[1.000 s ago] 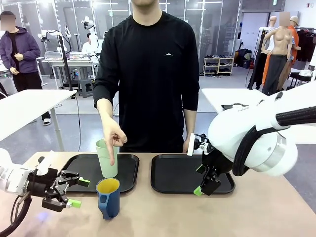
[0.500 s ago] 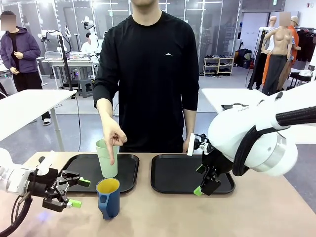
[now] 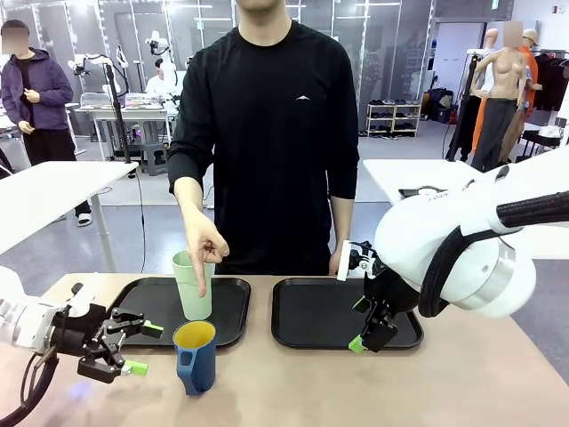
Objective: Sort and store the cups by type.
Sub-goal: Pick up the Handle plastic cup and place it into the empty Flat Tray.
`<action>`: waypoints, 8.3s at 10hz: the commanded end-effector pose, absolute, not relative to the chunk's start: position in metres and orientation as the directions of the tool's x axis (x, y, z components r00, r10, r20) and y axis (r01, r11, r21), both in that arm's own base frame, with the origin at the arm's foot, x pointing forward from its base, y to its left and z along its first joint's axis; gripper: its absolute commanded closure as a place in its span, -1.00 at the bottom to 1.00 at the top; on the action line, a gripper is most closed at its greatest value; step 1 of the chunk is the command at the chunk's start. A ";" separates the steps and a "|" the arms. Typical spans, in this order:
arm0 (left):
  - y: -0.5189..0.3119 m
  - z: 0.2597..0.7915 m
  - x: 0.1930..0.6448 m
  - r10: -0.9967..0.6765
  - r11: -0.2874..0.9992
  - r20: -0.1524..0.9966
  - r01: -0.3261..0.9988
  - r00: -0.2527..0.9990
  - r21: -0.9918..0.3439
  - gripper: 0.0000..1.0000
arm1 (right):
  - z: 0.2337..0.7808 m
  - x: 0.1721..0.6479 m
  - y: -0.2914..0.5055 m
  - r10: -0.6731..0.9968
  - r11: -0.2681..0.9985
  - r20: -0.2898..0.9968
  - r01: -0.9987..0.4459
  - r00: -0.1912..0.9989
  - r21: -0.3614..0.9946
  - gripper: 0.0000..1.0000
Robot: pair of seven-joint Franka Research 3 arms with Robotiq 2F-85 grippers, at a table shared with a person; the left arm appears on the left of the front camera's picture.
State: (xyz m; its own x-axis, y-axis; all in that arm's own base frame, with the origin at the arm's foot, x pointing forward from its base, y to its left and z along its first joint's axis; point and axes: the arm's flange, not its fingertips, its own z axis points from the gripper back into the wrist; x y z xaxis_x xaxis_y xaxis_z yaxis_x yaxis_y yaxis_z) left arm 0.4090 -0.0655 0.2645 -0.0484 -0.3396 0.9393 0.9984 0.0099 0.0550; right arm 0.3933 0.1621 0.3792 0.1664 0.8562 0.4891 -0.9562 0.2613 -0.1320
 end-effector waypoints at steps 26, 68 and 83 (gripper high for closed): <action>-0.161 0.216 0.440 -0.249 -0.066 0.968 0.997 -0.043 0.027 0.16 | 0.377 0.392 0.163 0.855 0.273 0.488 -0.952 0.174 -0.139 -1.00; -0.312 0.256 0.461 -0.154 0.178 0.988 0.984 0.035 -0.007 -0.40 | 0.369 0.421 0.076 0.881 0.391 0.347 -0.908 0.322 -0.152 -1.00; -0.432 0.253 0.500 -0.145 0.286 0.989 0.957 -0.015 0.056 -0.40 | 0.369 0.421 0.076 0.881 0.391 0.347 -0.908 0.322 -0.152 -1.00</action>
State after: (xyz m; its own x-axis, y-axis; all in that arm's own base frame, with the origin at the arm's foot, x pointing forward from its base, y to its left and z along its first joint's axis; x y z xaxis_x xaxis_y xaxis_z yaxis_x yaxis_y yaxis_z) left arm 0.4986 -0.4192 0.2653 0.0151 -0.1381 0.9903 0.9699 0.2429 0.0191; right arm 0.4207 0.0767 0.3699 0.3276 0.8782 0.3485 -0.9079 0.3947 -0.1410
